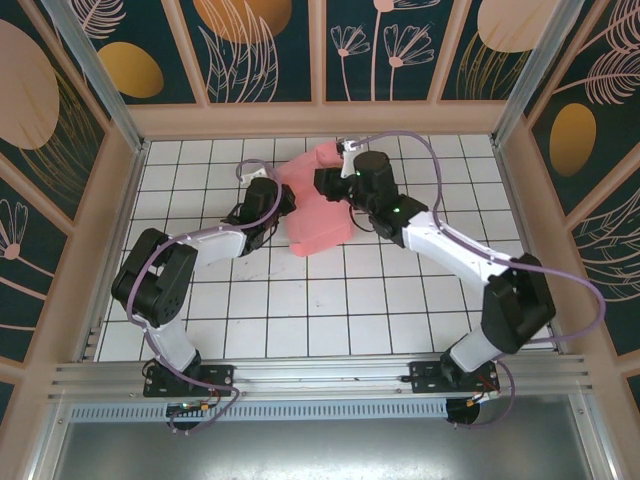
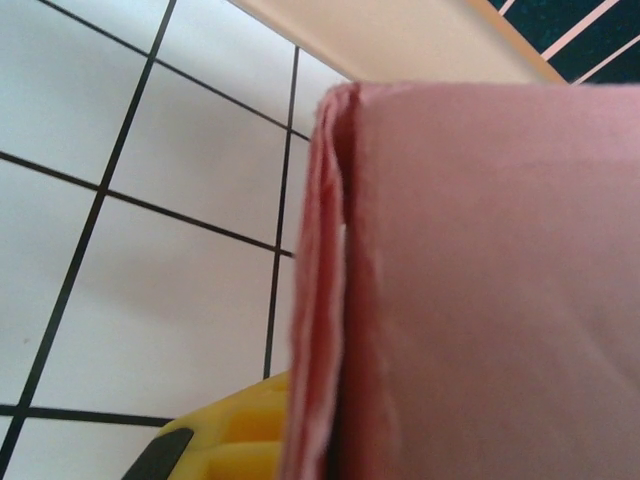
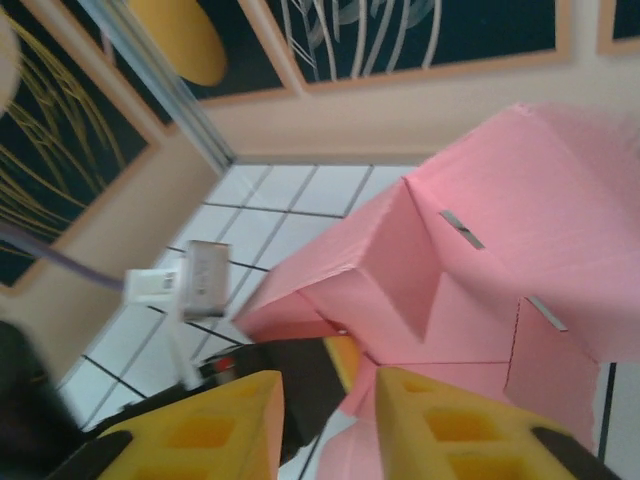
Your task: Fold the paper box
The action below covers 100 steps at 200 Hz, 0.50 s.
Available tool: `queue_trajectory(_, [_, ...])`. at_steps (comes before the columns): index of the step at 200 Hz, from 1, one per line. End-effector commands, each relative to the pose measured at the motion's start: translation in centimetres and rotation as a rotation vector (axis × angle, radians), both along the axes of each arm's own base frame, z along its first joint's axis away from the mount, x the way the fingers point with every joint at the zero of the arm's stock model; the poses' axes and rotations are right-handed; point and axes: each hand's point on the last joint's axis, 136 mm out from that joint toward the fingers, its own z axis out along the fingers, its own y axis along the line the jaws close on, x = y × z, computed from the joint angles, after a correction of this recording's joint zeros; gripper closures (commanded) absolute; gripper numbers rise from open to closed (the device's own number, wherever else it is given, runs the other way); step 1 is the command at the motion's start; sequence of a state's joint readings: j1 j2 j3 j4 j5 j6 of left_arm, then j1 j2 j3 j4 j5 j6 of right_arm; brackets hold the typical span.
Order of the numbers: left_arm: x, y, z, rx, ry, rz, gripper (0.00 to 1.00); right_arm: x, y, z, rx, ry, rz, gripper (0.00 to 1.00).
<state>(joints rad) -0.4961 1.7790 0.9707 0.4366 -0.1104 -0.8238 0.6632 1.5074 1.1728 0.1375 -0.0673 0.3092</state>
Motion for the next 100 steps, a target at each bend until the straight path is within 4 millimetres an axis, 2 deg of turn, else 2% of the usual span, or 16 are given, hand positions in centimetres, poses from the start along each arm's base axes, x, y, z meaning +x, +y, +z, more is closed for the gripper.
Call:
queue_trajectory(1, [0.6,-0.7,1.0,-0.015,-0.016,-0.019,1.0,-1.8,-1.1,5.4,0.086,-0.132,0.036,0.65])
queue_trajectory(22, [0.6,-0.8,1.1,-0.016,-0.017,-0.022,1.0,-1.7,-2.7,6.2,0.079,-0.132,0.008,0.63])
queue_trajectory(48, [0.5,-1.1,0.9,-0.021,-0.01,-0.035,1.0,-1.2,-4.3,6.0,0.049,-0.135,-0.037,0.62])
queue_trajectory(68, [0.5,-1.2,1.1,-0.022,-0.012,-0.043,1.0,-0.7,-5.5,6.0,-0.01,-0.154,-0.073,0.56])
queue_trajectory(88, [0.4,-1.2,0.9,-0.014,-0.005,-0.049,1.0,-0.3,-5.9,5.0,-0.183,-0.218,-0.092,0.33])
queue_trajectory(100, [0.5,-1.3,1.1,-0.015,-0.009,-0.054,1.0,0.0,-6.0,4.2,-0.333,-0.29,-0.099,0.1])
